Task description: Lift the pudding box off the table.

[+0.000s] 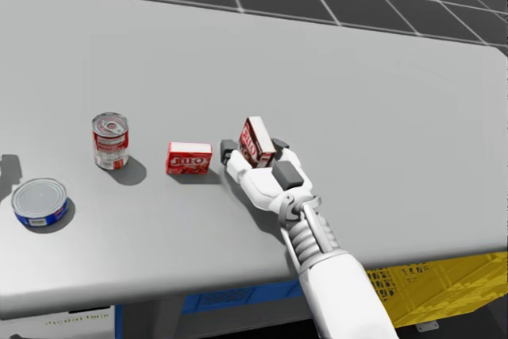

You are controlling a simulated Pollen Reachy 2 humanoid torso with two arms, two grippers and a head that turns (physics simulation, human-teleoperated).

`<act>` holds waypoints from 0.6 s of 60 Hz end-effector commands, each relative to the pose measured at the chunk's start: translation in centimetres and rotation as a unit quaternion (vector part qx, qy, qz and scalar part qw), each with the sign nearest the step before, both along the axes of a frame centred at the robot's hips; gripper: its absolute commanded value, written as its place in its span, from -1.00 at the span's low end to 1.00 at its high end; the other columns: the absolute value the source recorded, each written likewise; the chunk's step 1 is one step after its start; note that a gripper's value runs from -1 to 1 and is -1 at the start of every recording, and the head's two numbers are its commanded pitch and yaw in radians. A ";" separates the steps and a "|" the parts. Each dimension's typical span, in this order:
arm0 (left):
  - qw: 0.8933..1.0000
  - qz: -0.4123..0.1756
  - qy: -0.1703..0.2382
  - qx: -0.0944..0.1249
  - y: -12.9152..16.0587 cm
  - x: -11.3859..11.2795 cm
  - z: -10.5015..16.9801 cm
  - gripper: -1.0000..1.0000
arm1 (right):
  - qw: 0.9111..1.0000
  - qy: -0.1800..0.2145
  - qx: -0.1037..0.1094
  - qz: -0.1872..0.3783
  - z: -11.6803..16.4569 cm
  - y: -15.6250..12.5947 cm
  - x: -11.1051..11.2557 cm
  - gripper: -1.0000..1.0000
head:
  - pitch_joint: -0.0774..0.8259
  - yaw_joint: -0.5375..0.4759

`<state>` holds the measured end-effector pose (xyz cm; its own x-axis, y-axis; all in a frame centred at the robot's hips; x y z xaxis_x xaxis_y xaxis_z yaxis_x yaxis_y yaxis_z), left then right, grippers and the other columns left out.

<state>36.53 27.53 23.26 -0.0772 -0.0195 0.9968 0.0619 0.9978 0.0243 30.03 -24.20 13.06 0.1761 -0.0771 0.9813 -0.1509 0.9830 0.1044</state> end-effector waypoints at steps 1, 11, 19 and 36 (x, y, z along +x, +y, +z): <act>1.000 0.000 0.000 0.000 -0.1 0.0 0.0 -1.00 | 1.000 0.008 0.011 0.010 -0.3 -0.2 0.0 1.00 | 0.64 -0.64; 1.000 0.000 0.000 0.001 -0.1 0.0 -0.1 -1.00 | 1.000 0.009 0.017 0.011 -0.3 -0.3 -0.1 1.00 | 0.54 -0.64; 1.000 0.001 0.000 0.001 -0.1 0.0 -0.1 -1.00 | 1.000 0.010 0.018 0.011 -0.4 -0.3 -0.2 1.00 | 0.39 -0.65; 1.000 0.002 0.000 0.001 -0.2 0.0 -0.1 -1.00 | 1.000 0.007 0.017 0.011 -0.5 -0.1 -0.2 1.00 | -0.02 -0.65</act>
<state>36.50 27.37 23.16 -0.0760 -0.0222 0.9969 0.0589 0.9979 0.0267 30.02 -24.75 12.95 0.1818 -0.0930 0.9789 -0.1704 0.9775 0.1245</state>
